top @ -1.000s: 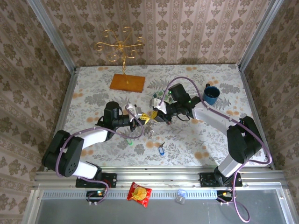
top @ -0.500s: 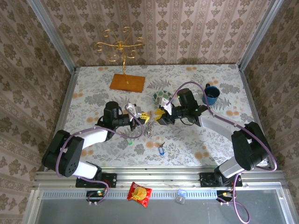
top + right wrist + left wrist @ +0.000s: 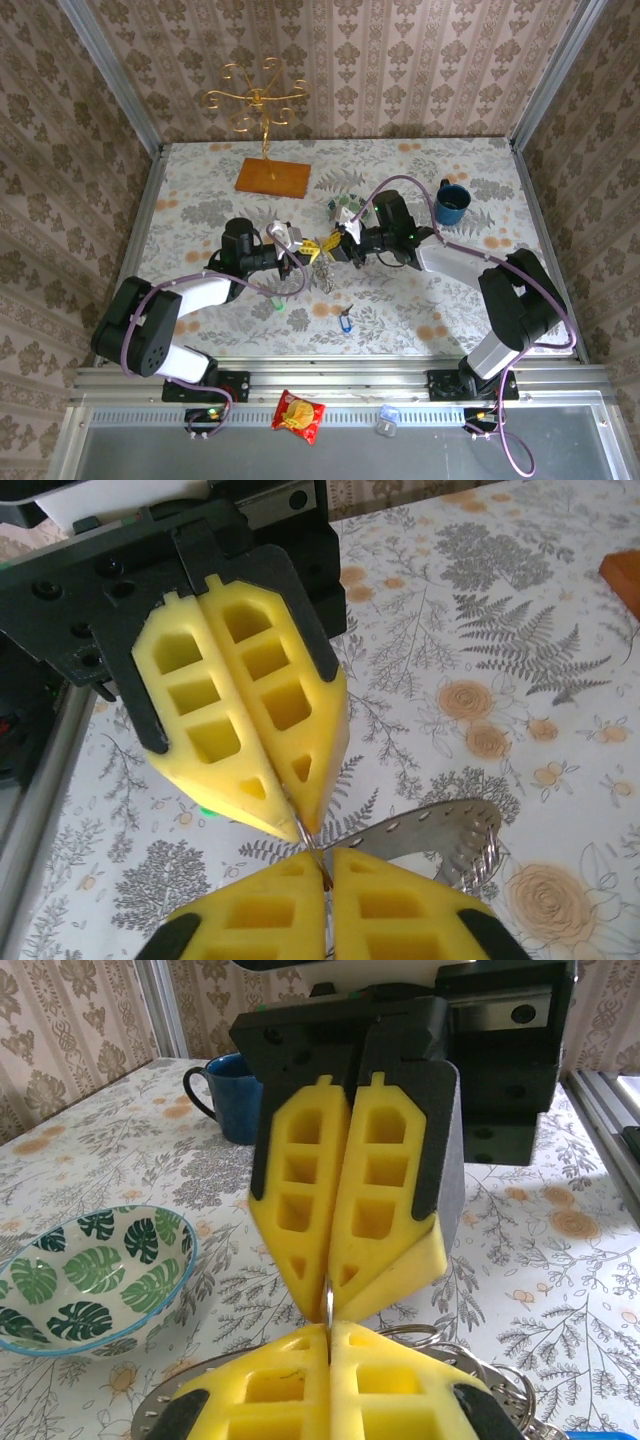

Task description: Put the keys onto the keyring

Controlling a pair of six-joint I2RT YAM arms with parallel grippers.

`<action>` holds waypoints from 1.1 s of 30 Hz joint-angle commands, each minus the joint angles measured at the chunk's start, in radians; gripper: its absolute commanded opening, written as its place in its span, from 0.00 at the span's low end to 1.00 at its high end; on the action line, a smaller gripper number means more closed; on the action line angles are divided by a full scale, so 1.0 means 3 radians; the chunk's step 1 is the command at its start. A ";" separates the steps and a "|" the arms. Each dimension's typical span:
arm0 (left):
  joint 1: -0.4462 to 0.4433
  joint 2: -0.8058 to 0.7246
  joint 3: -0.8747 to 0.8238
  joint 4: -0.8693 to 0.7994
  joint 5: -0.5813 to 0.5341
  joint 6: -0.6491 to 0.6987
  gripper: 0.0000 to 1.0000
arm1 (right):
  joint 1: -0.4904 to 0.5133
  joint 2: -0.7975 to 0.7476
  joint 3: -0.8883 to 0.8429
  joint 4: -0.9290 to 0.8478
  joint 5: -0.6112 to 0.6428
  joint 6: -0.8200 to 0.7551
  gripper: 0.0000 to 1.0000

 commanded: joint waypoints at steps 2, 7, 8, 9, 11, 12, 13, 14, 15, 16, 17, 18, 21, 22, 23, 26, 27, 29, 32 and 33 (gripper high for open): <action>-0.0015 0.0019 -0.0035 0.0141 0.0058 -0.0046 0.00 | 0.0011 0.0015 0.0061 0.0116 -0.0222 0.0016 0.00; -0.0015 -0.0016 -0.0010 0.0014 -0.0024 0.0021 0.16 | 0.0010 -0.0005 0.0169 -0.0262 -0.0222 -0.0219 0.00; -0.0015 -0.0030 -0.0002 -0.0047 -0.0031 0.0065 0.18 | 0.0021 -0.0004 0.0214 -0.0398 -0.0192 -0.0307 0.00; -0.0018 -0.0052 0.0023 -0.0137 -0.0033 0.0112 0.20 | 0.0035 -0.0005 0.0285 -0.0597 -0.0147 -0.0438 0.00; -0.0020 -0.0081 0.0070 -0.0312 -0.0030 0.0212 0.21 | 0.0070 0.0004 0.0422 -0.0947 -0.0046 -0.0661 0.00; -0.0026 -0.0096 0.0087 -0.0377 -0.0030 0.0248 0.21 | 0.0094 0.0016 0.0489 -0.1121 0.0018 -0.0778 0.00; -0.0030 -0.0107 0.0099 -0.0415 -0.0029 0.0271 0.21 | 0.0119 0.0024 0.0562 -0.1284 0.0076 -0.0885 0.00; -0.0027 -0.0113 0.0115 -0.0453 -0.0032 0.0291 0.21 | 0.0135 0.0035 0.0614 -0.1409 0.0115 -0.0961 0.00; -0.0034 -0.0122 0.0133 -0.0506 -0.0024 0.0324 0.21 | 0.0148 0.0045 0.0684 -0.1519 0.0134 -0.1014 0.00; -0.0037 -0.0131 0.0164 -0.0578 -0.0021 0.0361 0.21 | 0.0161 0.0058 0.0722 -0.1585 0.0149 -0.1050 0.00; -0.0041 -0.0135 0.0190 -0.0650 -0.0023 0.0409 0.21 | 0.0175 0.0056 0.0764 -0.1640 0.0176 -0.1088 0.00; -0.0048 -0.0139 0.0213 -0.0725 -0.0018 0.0454 0.21 | 0.0198 0.0069 0.0806 -0.1715 0.0218 -0.1141 0.00; -0.0057 -0.0158 0.0251 -0.0819 -0.0006 0.0506 0.21 | 0.0261 0.0113 0.0935 -0.1921 0.0343 -0.1263 0.00; -0.0061 -0.0169 0.0253 -0.0825 -0.0005 0.0515 0.20 | 0.0271 0.0127 0.0967 -0.1959 0.0368 -0.1283 0.00; -0.0057 -0.0180 0.0252 -0.0841 -0.0004 0.0520 0.20 | 0.0275 0.0131 0.0977 -0.1965 0.0385 -0.1291 0.00; -0.0056 -0.0200 0.0247 -0.0860 0.0016 0.0533 0.20 | 0.0293 0.0132 0.0977 -0.1945 0.0426 -0.1294 0.00; -0.0060 -0.0207 0.0244 -0.0867 0.0027 0.0535 0.20 | 0.0299 0.0135 0.0977 -0.1942 0.0440 -0.1299 0.00; -0.0056 -0.0205 0.0251 -0.0867 0.0044 0.0536 0.20 | 0.0320 0.0140 0.0989 -0.1951 0.0476 -0.1317 0.00; -0.0056 -0.0195 0.0259 -0.0867 0.0068 0.0535 0.17 | 0.0351 0.0169 0.1030 -0.2004 0.0493 -0.1355 0.00; -0.0061 -0.0190 0.0261 -0.0870 0.0073 0.0538 0.16 | 0.0358 0.0174 0.1038 -0.2017 0.0487 -0.1364 0.00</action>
